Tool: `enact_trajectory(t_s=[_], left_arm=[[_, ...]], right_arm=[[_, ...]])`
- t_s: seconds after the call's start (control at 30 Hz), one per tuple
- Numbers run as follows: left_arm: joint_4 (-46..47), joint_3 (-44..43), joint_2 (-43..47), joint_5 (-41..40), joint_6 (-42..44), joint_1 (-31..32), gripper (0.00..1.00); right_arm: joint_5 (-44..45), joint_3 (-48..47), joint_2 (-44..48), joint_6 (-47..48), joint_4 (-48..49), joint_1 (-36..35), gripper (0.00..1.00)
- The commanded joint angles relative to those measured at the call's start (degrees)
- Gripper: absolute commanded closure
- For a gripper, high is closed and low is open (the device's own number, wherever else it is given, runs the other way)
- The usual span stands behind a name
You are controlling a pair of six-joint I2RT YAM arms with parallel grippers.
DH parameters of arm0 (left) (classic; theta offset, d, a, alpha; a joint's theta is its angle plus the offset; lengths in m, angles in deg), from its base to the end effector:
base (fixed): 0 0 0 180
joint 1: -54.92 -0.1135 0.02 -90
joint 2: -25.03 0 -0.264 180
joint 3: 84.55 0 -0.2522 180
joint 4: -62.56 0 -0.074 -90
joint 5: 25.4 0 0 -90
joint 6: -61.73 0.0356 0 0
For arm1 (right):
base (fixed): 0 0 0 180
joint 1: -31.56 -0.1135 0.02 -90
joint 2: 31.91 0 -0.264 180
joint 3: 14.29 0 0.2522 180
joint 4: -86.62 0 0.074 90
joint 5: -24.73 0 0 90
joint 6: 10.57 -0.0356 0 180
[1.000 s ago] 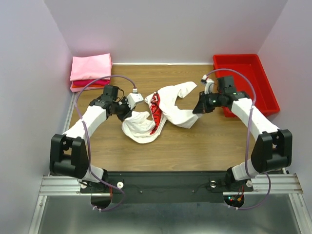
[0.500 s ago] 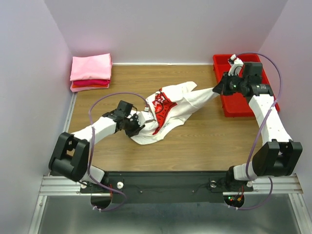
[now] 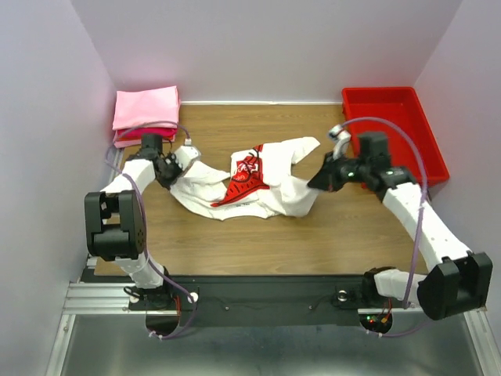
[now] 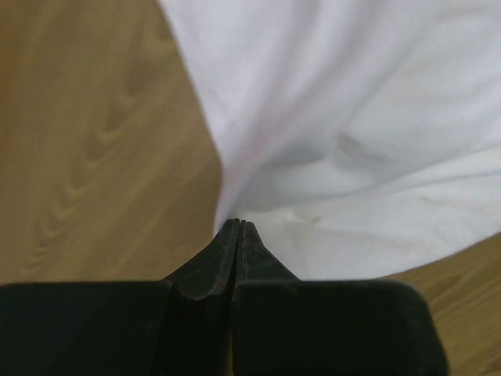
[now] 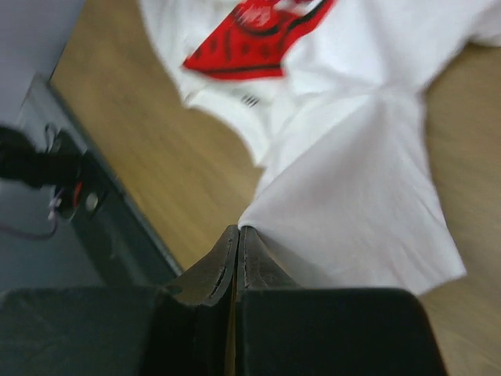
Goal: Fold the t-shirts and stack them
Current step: Flatten the tshirt out
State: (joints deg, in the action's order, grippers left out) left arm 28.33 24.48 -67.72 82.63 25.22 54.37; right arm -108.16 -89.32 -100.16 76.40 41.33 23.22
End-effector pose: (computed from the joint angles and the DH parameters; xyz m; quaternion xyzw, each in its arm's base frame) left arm 0.3272 -0.0079 0.1942 0.4620 0.8251 -0.0023 0.3252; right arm 0.2448 0.0604 0.3262 -0.1975 0.8301 0.3677 0.3697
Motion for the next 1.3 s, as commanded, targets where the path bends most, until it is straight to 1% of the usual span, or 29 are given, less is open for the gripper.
enact_trajectory(t_s=[0.0, 0.03, 0.07, 0.1, 0.13, 0.17, 0.2, 0.27, 0.3, 0.37, 0.4, 0.43, 0.47, 0.53, 0.57, 0.63, 0.67, 0.7, 0.77, 0.8, 0.83, 0.87, 0.93, 0.97, 1.0, 1.07, 1.17, 1.2, 1.27], left_arm=[[-4.9, -14.5, -1.6, 7.6, -0.3, -2.4, 0.88], [-6.5, -17.3, -2.4, 9.1, -1.3, -2.6, 0.85], [-9.0, -21.3, -3.7, 12.0, -3.1, -2.7, 0.76], [-9.8, -22.7, -3.9, 13.5, -4.2, -2.7, 0.75], [-10.4, -23.6, -4.0, 15.3, -5.1, -2.7, 0.66], [-10.6, -23.8, -3.8, 16.8, -7.4, -2.7, 0.58], [-10.6, -24.0, -3.2, 19.6, -8.2, -2.7, 0.58], [-10.6, -23.2, -2.4, 20.6, -10.8, -1.5, 0.57], [-10.2, -21.1, -1.1, 21.2, -11.5, -0.6, 0.57], [-8.4, -17.6, 0.5, 21.4, -13.0, 0.1, 0.57], [-7.9, -13.8, 1.8, 20.5, -13.8, 0.4, 0.57], [-7.6, -12.0, 2.2, 19.7, -14.5, 0.4, 0.57], [-6.9, -10.2, 2.7, 17.8, -14.8, 2.7, 0.57], [-5.6, -4.9, 3.9, 15.7, -16.0, 3.9, 0.57], [-4.0, -3.0, 4.2, 13.0, -16.1, 4.4, 0.57], [-2.5, 1.4, 5.1, 10.3, -16.2, 5.1, 0.59], [-1.3, 3.3, 4.8, 7.6, -16.2, 5.6, 0.6], [-1.2, 3.8, 4.2, 6.8, -15.7, 5.7, 0.65], [-0.8, 4.5, 3.2, 4.9, -15.3, 5.6, 0.7], [-0.8, 4.6, 1.4, 3.2, -14.7, 5.6, 0.72], [-0.9, 4.5, 0.5, 1.9, -14.5, 5.7, 0.79], [-0.5, 4.3, -0.5, 0.6, -13.7, 5.5, 0.82], [-0.4, 3.3, -3.1, -2.4, -11.6, 4.5, 0.87], [-0.3, 2.9, -3.7, -3.2, -11.6, 3.9, 0.88], [-0.1, 1.2, -5.4, -4.9, -10.4, 3.3, 0.89], [-0.1, -1.2, -7.4, -6.3, -9.0, 1.0, 0.9], [-1.1, -9.5, -12.9, -8.3, -6.2, -3.7, 0.91], [-1.2, -9.5, -12.9, -8.6, -5.8, -4.4, 0.91], [-4.1, -17.6, -16.7, -6.8, -4.5, -6.2, 0.9]], right_arm=[[-5.3, 4.9, -1.5, -6.4, 10.1, -11.1, 1.0], [-5.6, 5.4, -2.8, -8.3, 12.3, -12.7, 0.99], [-4.8, 4.3, -6.4, -9.6, 14.2, -16.0, 1.0], [-3.5, 3.2, -8.2, -9.3, 14.6, -18.1, 0.99], [-1.7, 0.2, -10.4, -8.1, 14.7, -22.7, 0.99], [0.0, -1.1, -13.8, -7.6, 15.1, -24.9, 0.99], [2.0, -2.3, -16.1, -7.7, 15.6, -26.5, 0.99], [2.5, -5.9, -19.9, -11.1, 17.8, -29.0, 0.99], [2.1, -7.4, -24.1, -12.0, 18.4, -29.3, 0.92], [2.0, -12.3, -27.5, -13.5, 18.6, -29.4, 0.71], [1.3, -13.8, -28.7, -13.4, 18.4, -29.4, 0.53], [1.5, -14.8, -29.7, -13.2, 18.3, -29.4, 0.43], [2.0, -16.0, -29.2, -12.2, 17.9, -29.2, 0.25], [4.4, -16.0, -26.4, -8.8, 17.0, -27.8, 0.11], [4.8, -15.9, -25.7, -7.7, 16.5, -26.9, 0.05], [4.1, -15.6, -24.5, -6.5, 15.7, -22.1, 0.05], [4.8, -15.7, -24.7, -5.4, 14.7, -20.2, 0.07], [6.3, -15.8, -25.7, -4.0, 13.8, -16.6, 0.09], [7.9, -16.2, -27.4, -1.9, 13.5, -13.5, 0.12], [12.7, -16.3, -28.4, -0.8, 13.5, -12.4, 0.14], [14.5, -17.5, -29.9, 0.4, 13.5, -10.7, 0.16], [15.7, -18.2, -31.4, 2.2, 13.4, -9.8, 0.18], [18.9, -20.5, -37.5, 2.6, 13.5, -7.6, 0.23], [19.6, -21.4, -37.6, 4.1, 13.5, -7.0, 0.23], [21.3, -22.5, -40.4, 4.3, 13.5, -6.4, 0.24], [21.3, -24.3, -43.0, 4.6, 13.7, -5.2, 0.24], [21.5, -29.1, -47.7, 4.7, 14.0, -4.8, 0.25], [21.5, -29.9, -48.6, 4.4, 14.0, -4.8, 0.26], [21.8, -32.1, -51.9, 3.8, 14.5, -4.8, 0.27]])
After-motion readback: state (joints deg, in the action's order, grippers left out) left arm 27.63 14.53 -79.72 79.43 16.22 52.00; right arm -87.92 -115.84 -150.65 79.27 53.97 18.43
